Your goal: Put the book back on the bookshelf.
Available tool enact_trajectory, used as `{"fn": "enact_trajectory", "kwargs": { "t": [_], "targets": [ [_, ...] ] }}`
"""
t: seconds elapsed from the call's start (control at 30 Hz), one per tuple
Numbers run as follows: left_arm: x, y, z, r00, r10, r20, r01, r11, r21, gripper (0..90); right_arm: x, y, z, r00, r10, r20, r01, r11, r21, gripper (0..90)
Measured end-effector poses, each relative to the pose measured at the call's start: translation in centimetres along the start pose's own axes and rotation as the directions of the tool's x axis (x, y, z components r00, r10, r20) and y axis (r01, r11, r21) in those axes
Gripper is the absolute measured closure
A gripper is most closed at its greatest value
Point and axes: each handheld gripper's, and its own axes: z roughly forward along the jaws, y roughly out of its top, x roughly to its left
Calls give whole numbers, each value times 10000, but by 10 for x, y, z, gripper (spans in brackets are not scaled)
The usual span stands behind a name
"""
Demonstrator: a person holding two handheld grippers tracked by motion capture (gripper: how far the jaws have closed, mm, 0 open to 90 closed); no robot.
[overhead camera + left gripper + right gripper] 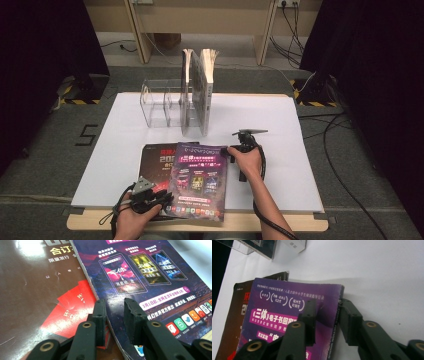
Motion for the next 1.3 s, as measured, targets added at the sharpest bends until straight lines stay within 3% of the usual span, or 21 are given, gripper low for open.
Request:
{"fn": "enact_trajectory", "kwargs": {
  "t": [0.17, 0.43, 0.5, 0.57, 0.67, 0.73, 0.83, 1.07, 1.2, 1.27, 1.3],
  "targets": [
    [0, 0, 0, 10000, 38, -23, -38, 10000, 10, 714, 0, -1, -1, 9996, 208, -200, -208, 9998, -23, 729],
    [0, 0, 0, 10000, 63, -44, -63, 10000, 21, 715, 0, -2, 0, 9989, 370, -284, -369, 9993, 19, 687],
    [0, 0, 0, 10000, 73, -45, -73, 10000, 23, 714, 0, -3, 1, 9998, 129, -179, -129, 9999, -45, 707],
    [0, 0, 0, 10000, 58, -37, -58, 10000, 14, 714, 0, -3, 1, 9995, 234, -193, -234, 9997, -4, 734],
    [1, 0, -2, 10000, 78, -50, -78, 9999, 65, 715, 1, -3, -2, 9980, 292, -562, -300, 9995, -123, 802],
    [1, 0, -2, 10000, 78, -43, -77, 9999, 75, 715, 7, -3, -7, 9974, -7, -720, -19, 9994, -356, 817],
    [1, -1, -2, 10000, 63, -54, -63, 10000, 26, 715, 13, 0, -11, 9970, -256, -728, 234, 9993, -303, 816],
    [1, -1, -2, 10000, 84, -49, -84, 9999, 55, 715, 12, -3, -3, 9950, 79, -998, -66, 9999, 131, 795],
    [2, -1, -2, 10000, 46, -20, -46, 10000, 37, 715, 9, -5, -2, 9941, 110, -1077, -115, 9999, -37, 822],
    [2, -1, -3, 10000, 18, 3, -18, 10000, 21, 715, 14, -5, -7, 9925, 273, -1188, -288, 9995, -117, 831],
    [3, -1, -3, 10000, 48, 24, -48, 10000, 24, 715, 16, -5, -9, 9920, 123, -1259, -159, 9995, -270, 835]
  ]
}}
